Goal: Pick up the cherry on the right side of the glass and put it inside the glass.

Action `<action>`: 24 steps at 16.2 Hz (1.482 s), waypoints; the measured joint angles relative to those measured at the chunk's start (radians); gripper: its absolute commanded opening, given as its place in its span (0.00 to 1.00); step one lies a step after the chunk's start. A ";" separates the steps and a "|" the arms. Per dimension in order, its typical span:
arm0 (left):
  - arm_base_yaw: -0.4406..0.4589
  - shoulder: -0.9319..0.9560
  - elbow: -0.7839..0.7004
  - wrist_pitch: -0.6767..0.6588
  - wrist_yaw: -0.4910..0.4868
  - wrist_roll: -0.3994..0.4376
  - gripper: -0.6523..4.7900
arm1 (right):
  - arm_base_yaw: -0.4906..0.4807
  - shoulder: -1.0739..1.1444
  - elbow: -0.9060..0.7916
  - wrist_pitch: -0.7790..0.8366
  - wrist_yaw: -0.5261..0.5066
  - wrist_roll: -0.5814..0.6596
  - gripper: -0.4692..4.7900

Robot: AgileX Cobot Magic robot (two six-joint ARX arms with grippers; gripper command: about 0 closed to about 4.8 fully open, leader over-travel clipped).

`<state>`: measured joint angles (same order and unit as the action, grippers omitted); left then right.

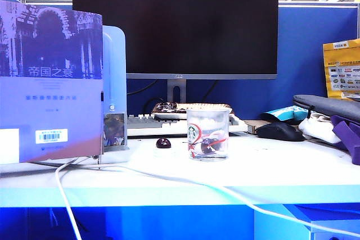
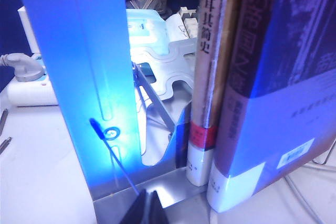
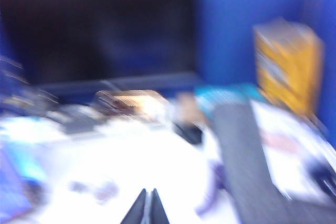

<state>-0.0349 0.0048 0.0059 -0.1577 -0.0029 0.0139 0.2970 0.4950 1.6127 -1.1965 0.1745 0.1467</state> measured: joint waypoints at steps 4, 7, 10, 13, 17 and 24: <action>0.000 0.000 0.000 0.000 0.000 0.000 0.11 | -0.024 -0.197 -0.705 0.515 0.013 0.006 0.09; 0.000 0.000 0.000 0.000 0.000 0.000 0.11 | -0.092 -0.313 -1.081 0.777 -0.021 0.009 0.09; 0.000 0.000 0.000 0.000 0.000 0.000 0.11 | -0.150 -0.428 -1.299 0.770 -0.062 0.051 0.09; 0.000 0.000 0.000 0.000 0.000 0.000 0.11 | -0.227 -0.492 -1.407 0.947 -0.148 0.063 0.09; 0.000 0.000 0.000 0.000 0.000 0.000 0.11 | -0.227 -0.492 -1.512 0.953 -0.173 0.064 0.09; 0.000 0.000 0.000 0.000 0.000 0.000 0.11 | -0.236 -0.492 -1.584 0.972 -0.175 0.074 0.09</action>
<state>-0.0349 0.0048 0.0059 -0.1577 -0.0025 0.0139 0.0608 0.0029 0.0284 -0.2241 -0.0010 0.2207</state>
